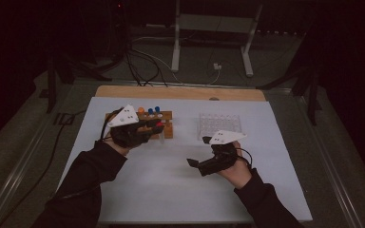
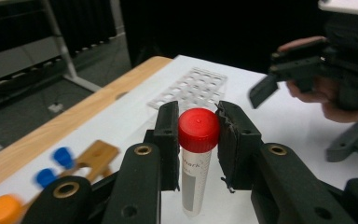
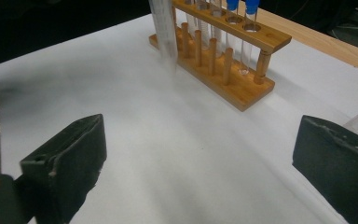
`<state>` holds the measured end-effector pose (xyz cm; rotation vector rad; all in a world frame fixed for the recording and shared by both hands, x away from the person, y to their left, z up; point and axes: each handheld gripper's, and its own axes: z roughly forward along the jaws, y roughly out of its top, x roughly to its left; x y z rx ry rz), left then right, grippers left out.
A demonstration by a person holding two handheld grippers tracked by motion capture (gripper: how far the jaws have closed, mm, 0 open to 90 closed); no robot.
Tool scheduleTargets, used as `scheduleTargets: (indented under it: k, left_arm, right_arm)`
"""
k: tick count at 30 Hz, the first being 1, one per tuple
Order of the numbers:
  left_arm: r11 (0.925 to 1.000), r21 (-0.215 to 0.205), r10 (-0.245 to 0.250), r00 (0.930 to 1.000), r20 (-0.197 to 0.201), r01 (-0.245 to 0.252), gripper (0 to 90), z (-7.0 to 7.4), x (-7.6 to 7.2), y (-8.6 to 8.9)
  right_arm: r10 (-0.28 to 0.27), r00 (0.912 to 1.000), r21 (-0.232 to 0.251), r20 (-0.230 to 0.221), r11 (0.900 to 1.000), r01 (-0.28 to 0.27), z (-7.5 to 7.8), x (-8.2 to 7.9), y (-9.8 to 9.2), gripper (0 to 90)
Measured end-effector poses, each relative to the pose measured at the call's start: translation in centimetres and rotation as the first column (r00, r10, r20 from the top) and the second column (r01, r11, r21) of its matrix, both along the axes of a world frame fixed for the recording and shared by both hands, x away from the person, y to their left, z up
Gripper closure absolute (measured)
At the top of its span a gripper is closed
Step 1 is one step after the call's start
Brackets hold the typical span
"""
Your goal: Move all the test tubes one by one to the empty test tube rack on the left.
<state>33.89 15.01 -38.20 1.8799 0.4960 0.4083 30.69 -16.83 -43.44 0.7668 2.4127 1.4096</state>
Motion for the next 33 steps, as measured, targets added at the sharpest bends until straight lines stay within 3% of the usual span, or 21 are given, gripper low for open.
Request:
scheduleTargets:
  k: [7, 14, 23, 30, 33]
  left_arm:
    - [0.9958, -0.007, 0.091, 0.9958, 0.009, -0.091, 72.0, 0.9, 0.4, 2.9]
    - [0.9835, 0.005, 0.180, 0.9830, 0.033, -0.181, 72.0, 1.6, 1.0, 6.0]
    - [0.9417, 0.006, 0.336, 0.9411, 0.038, -0.336, 72.0, 1.4, 3.2, 10.0]
    - [0.9077, -0.018, 0.420, 0.9064, 0.048, -0.419, 72.0, 0.5, 5.3, 11.2]
    - [0.8998, -0.026, 0.436, 0.8994, 0.030, -0.436, 72.0, 0.0, 6.1, 11.4]
  right_arm:
    - [-0.015, 0.9996, 0.005, 0.026, 1.000, 0.015, 0.0, 0.1, -0.5, 0.0]
    - [-0.003, 0.9998, 0.004, 0.022, 1.000, 0.003, 0.0, 0.1, -0.4, 0.0]
    - [-0.001, 0.9998, -0.004, 0.020, 1.000, 0.001, 0.0, 0.1, -0.4, 0.0]
    - [-0.007, 0.9999, -0.006, 0.015, 1.000, 0.007, -0.1, 0.2, -0.5, 0.0]
    - [-0.008, 0.9998, -0.005, 0.016, 1.000, 0.008, -0.1, 0.2, -0.5, 0.0]
